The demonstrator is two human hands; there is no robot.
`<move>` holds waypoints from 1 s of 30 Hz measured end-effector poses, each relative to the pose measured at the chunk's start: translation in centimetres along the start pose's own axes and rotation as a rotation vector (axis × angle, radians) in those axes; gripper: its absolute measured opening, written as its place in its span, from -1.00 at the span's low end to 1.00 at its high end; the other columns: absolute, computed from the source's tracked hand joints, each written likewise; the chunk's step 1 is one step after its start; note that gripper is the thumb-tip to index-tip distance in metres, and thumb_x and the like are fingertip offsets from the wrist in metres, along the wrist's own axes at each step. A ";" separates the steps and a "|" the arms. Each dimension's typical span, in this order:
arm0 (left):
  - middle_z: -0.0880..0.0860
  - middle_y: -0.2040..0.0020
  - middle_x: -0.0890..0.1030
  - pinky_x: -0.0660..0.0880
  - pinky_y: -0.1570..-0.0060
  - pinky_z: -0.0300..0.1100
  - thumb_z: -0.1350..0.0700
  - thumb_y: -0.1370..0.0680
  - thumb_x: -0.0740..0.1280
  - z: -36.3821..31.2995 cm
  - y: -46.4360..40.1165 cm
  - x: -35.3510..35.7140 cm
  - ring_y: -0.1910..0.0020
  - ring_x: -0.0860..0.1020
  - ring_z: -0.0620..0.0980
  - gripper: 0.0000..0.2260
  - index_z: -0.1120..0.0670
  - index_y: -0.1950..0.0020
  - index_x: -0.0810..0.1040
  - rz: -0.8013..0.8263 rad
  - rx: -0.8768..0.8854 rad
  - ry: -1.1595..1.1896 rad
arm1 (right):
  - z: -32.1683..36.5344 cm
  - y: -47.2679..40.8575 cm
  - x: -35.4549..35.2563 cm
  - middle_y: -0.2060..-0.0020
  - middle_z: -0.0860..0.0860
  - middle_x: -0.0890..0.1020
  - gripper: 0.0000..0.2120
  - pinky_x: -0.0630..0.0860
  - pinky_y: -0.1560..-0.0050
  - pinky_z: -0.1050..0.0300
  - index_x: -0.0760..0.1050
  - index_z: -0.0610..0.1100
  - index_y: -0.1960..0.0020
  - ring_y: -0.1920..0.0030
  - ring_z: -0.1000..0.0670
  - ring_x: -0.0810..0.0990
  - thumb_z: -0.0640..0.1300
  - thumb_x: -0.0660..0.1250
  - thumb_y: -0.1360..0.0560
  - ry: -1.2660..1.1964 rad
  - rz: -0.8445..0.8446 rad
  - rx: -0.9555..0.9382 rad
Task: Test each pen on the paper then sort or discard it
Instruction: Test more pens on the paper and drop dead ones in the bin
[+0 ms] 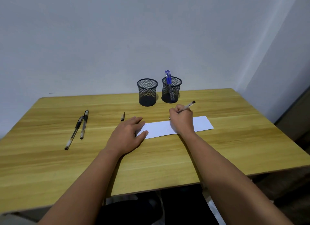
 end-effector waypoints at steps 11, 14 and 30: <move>-0.02 -0.46 0.49 0.35 -0.42 -0.09 -0.16 -0.58 0.30 -0.2 0.1 -0.3 -0.50 0.37 -0.03 -0.54 0.02 -0.40 0.55 0.002 -0.009 0.017 | 0.6 -0.6 0.5 0.42 -0.10 0.54 -0.69 0.55 0.31 0.18 0.45 -0.22 0.26 0.46 0.09 0.56 -0.17 0.44 -0.60 -0.073 0.117 0.079; -0.11 -0.40 0.53 0.47 -0.26 -0.11 -0.20 -0.56 0.31 -0.3 0.0 -1.2 -0.40 0.44 -0.13 -0.59 -0.06 -0.35 0.59 -0.051 -0.045 0.093 | 3.0 -1.0 0.4 0.47 0.01 0.51 -0.56 0.49 0.35 0.30 0.39 -0.13 0.34 0.43 0.12 0.55 -0.02 0.49 -0.61 0.009 0.106 -0.022; 0.00 -0.02 0.61 0.48 0.18 -0.07 -0.01 -0.58 0.38 5.1 -2.1 -5.0 -0.02 0.56 0.07 -0.88 -0.03 -0.04 0.66 -0.128 -0.475 -0.106 | 5.0 1.2 0.0 0.22 -0.11 0.72 -0.87 0.52 0.40 0.18 0.67 -0.20 0.00 0.38 0.03 0.57 -0.13 0.49 -0.61 -0.373 0.279 0.141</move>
Point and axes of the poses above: each hand's wrist, its own y-axis away from the middle knuckle, its own x-axis out of the palm, z = x × y, the point moved 5 cm from there along -y, towards the middle knuckle
